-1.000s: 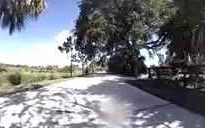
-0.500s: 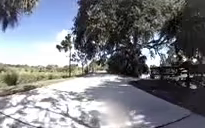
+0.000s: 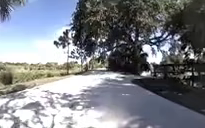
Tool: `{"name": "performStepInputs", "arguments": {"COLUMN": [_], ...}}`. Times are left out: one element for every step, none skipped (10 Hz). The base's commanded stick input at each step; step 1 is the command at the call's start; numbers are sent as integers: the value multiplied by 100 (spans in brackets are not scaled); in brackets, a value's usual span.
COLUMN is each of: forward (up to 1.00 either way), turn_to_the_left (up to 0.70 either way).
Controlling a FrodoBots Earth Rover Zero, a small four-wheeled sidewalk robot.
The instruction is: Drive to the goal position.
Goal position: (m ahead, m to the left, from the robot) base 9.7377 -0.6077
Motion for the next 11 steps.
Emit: {"name": "performStepInputs", "arguments": {"forward": [85, 85, 85, 85, 85, 85, 85, 85, 85, 85, 85], "turn_to_the_left": [0, 0, 0, 0, 0, 0, 0, -2, -24, -27, -14]}}
